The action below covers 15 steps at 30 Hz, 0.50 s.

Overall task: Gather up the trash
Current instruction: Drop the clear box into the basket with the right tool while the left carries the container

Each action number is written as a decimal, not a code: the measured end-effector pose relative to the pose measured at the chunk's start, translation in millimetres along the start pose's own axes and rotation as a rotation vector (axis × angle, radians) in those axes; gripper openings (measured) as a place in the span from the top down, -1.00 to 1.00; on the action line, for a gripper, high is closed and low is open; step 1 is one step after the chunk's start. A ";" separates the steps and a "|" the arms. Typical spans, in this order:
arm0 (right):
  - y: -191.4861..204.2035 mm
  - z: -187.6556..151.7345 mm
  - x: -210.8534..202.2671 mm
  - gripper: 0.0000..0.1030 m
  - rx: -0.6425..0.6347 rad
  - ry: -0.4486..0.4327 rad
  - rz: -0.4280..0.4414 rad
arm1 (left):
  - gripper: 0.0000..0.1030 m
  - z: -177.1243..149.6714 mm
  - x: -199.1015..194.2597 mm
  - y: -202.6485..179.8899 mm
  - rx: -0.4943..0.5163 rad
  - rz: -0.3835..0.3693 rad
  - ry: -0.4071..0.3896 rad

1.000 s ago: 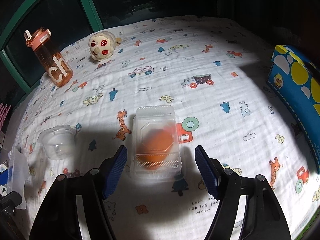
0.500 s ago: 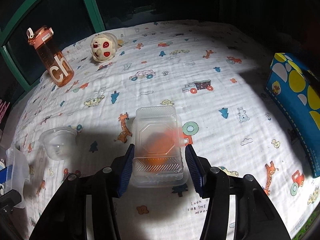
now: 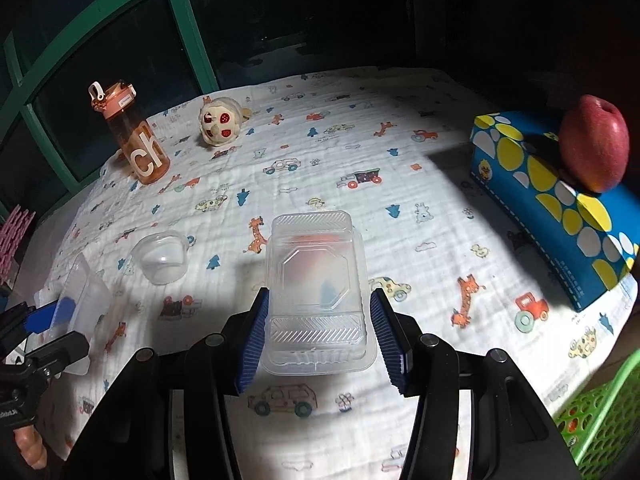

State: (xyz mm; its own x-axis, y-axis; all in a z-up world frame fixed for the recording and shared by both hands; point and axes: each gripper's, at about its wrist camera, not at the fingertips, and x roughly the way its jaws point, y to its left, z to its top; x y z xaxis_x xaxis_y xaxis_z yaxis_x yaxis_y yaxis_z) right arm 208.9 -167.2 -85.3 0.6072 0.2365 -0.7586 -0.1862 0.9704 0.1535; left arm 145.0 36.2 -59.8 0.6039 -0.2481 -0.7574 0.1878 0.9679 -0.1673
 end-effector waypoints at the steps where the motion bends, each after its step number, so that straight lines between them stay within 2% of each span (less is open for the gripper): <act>1: -2.6 -3.4 -7.3 0.05 0.002 -0.005 -0.001 | -0.15 0.3 -1.1 -5.2 0.008 -0.006 -0.003; 15: -57.5 -54.0 -110.2 0.04 0.085 -0.098 -0.060 | -0.14 3.1 -9.7 -84.3 0.115 -0.105 -0.022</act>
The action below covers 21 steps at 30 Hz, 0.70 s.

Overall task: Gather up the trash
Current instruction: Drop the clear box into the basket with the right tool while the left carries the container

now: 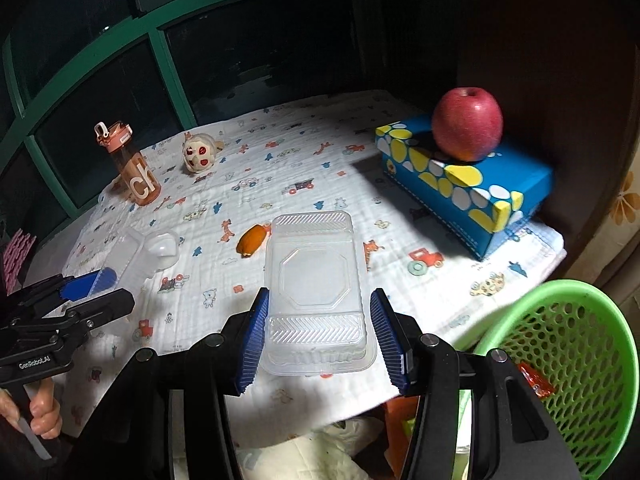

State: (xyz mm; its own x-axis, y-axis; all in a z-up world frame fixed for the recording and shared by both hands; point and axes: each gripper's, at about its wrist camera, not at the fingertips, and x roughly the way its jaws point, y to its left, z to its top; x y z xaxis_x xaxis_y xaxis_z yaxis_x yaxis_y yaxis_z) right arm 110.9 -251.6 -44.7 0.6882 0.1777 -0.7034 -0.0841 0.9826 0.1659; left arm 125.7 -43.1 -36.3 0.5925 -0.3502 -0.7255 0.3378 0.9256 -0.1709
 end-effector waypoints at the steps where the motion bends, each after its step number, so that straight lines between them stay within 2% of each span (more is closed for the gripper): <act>1: -5.7 -2.9 -6.8 0.04 0.008 -0.005 -0.007 | -0.14 0.5 0.4 -5.8 0.008 -0.005 -0.001; 13: -93.6 -46.2 -78.8 0.04 0.112 -0.040 -0.160 | -0.15 7.4 11.9 -75.7 0.102 -0.098 0.013; 21: -153.3 -75.4 -100.8 0.04 0.205 -0.029 -0.277 | -0.15 9.0 19.7 -116.1 0.165 -0.137 0.030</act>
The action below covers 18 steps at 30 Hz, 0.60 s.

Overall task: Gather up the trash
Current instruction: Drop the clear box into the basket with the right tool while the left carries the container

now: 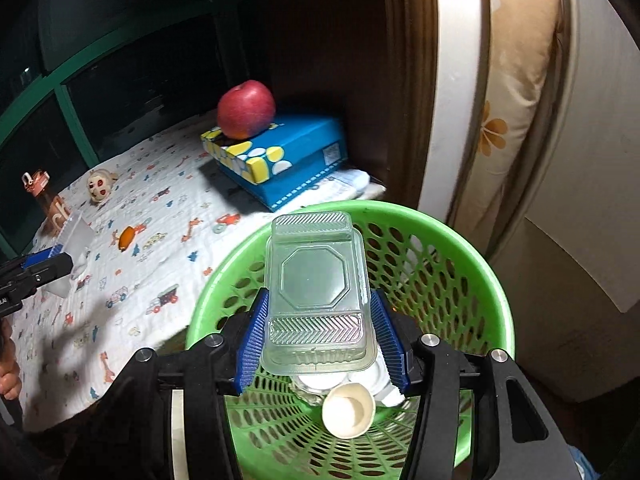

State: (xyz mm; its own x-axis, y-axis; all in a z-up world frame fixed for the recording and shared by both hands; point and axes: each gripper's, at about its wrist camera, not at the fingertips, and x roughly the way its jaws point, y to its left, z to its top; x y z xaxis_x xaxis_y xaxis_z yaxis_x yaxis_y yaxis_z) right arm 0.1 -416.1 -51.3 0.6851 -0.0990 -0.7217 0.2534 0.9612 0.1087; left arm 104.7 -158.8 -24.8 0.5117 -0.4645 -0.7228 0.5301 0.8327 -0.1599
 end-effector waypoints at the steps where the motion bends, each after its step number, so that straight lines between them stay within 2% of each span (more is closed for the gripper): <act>1: -6.9 -2.3 0.5 0.04 0.009 0.005 -0.013 | -0.15 0.9 1.8 -4.9 0.009 -0.005 0.003; 8: -40.8 -13.2 2.4 0.02 0.046 0.011 -0.079 | -0.14 6.1 12.0 -32.1 0.057 -0.032 0.021; 9: -44.2 -14.1 2.6 -0.05 0.052 0.009 -0.086 | -0.14 6.9 13.2 -35.3 0.063 -0.037 0.023; 10: -48.0 -14.8 2.2 -0.11 0.060 0.006 -0.089 | -0.14 7.6 14.3 -39.0 0.069 -0.042 0.025; 18: -59.5 -15.1 -14.9 -0.17 0.081 -0.033 -0.091 | -0.14 12.6 26.6 -64.7 0.115 -0.073 0.045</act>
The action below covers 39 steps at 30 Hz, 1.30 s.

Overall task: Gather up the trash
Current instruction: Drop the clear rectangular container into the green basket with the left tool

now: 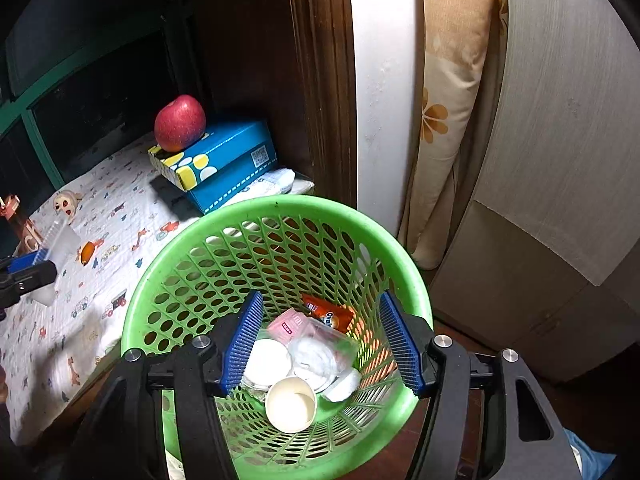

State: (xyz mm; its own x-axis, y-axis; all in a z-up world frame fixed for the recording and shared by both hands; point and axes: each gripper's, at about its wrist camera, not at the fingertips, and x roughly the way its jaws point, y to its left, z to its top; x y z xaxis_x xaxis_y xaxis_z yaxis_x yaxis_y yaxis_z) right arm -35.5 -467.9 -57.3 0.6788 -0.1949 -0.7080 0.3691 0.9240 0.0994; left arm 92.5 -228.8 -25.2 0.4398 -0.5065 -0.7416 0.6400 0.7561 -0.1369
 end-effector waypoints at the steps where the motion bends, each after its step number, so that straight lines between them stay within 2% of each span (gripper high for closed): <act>1: -0.7 0.6 -2.5 -0.21 0.003 -0.006 -0.002 | -0.14 1.0 2.3 -4.0 0.007 -0.005 0.003; 17: -14.9 -4.0 -23.9 -0.31 0.038 -0.048 0.016 | -0.15 6.2 49.6 -68.3 0.114 -0.078 0.106; 25: -21.1 -7.5 -25.3 -0.32 0.056 -0.048 0.032 | -0.18 1.9 66.4 -77.9 0.097 -0.118 0.159; 27: -21.3 -8.2 -25.0 -0.32 0.061 -0.046 0.035 | -0.23 0.6 66.4 -79.7 0.099 -0.123 0.162; 29: -20.9 -8.5 -25.1 -0.33 0.064 -0.045 0.037 | -0.38 0.0 65.2 -80.1 0.099 -0.130 0.157; 34: -16.1 -8.3 -26.0 -0.33 0.065 -0.048 0.048 | -0.39 -1.1 58.5 -76.7 0.096 -0.131 0.143; 39: -3.0 -7.0 -25.8 -0.35 0.047 -0.049 0.069 | -0.39 -2.3 45.0 -63.3 0.083 -0.090 0.111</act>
State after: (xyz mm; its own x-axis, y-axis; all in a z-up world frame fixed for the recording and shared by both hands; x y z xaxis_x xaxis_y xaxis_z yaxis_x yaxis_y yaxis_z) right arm -58.6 -463.3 -44.2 0.7333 -0.1487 -0.6634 0.3495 0.9194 0.1803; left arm 70.3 -298.6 -51.4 0.3092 -0.5182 -0.7974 0.7253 0.6708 -0.1548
